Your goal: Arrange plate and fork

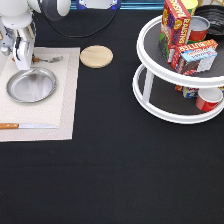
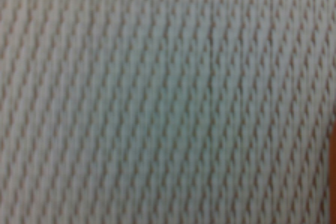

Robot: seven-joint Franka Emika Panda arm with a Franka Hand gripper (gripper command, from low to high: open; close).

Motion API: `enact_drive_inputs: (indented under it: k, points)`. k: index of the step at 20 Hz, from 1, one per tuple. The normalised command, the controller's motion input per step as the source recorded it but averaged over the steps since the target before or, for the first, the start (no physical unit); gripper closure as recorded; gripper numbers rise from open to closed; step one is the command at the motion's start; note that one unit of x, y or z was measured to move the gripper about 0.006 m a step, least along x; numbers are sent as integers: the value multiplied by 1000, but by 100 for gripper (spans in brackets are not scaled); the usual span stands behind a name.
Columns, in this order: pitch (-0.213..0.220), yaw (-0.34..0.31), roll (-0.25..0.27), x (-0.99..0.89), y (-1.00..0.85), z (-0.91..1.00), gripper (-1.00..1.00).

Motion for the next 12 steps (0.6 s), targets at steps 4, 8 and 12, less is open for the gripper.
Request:
enact_drive_inputs:
  k: [4, 8, 12]
  points:
    - [19, -79, -103, 5, 41, 426, -100]
    - [-27, 13, -77, -65, 190, 919, -100]
    - [31, 84, -48, 101, 484, 1000, -100]
